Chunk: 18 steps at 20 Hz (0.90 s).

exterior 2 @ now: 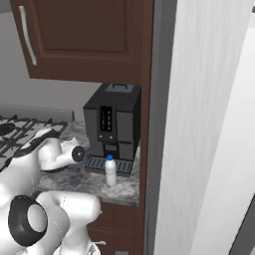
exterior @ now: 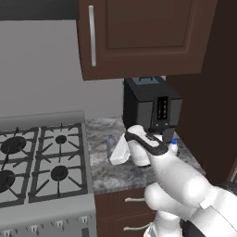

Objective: Take the bottled waters from the counter and place them in the freezer to freeze. Close the freezer door after placing the bottles.

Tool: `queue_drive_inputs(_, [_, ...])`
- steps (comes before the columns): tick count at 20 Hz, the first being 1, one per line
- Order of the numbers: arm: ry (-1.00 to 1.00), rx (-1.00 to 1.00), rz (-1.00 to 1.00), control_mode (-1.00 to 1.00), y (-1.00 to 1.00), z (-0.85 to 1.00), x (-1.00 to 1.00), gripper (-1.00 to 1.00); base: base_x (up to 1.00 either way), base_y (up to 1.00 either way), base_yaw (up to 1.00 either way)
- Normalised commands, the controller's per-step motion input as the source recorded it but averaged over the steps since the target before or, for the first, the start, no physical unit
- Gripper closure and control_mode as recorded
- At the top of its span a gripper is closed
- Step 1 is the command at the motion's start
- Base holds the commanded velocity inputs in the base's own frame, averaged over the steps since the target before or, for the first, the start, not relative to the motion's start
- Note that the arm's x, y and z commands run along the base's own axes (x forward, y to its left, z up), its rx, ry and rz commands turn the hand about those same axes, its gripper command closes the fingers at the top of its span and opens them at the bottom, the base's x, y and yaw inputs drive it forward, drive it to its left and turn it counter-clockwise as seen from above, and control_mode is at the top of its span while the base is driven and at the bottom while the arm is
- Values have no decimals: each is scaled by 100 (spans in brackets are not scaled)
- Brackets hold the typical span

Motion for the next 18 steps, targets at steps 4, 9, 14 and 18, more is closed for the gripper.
queue_drive_inputs(4, [11, 0, -30, -100, 1, 77, -15, 100, 0, 0, 0])
queue_drive_inputs(9, [20, 0, -32, -100, 0, 83, -12, 100, 0, 0, 0])
queue_drive_inputs(14, [30, 0, -28, -100, -16, 64, -21, 100, 0, 0, 0])
queue_drive_inputs(18, [24, 0, -26, -100, -46, 58, -42, 100, 0, 0, 0])
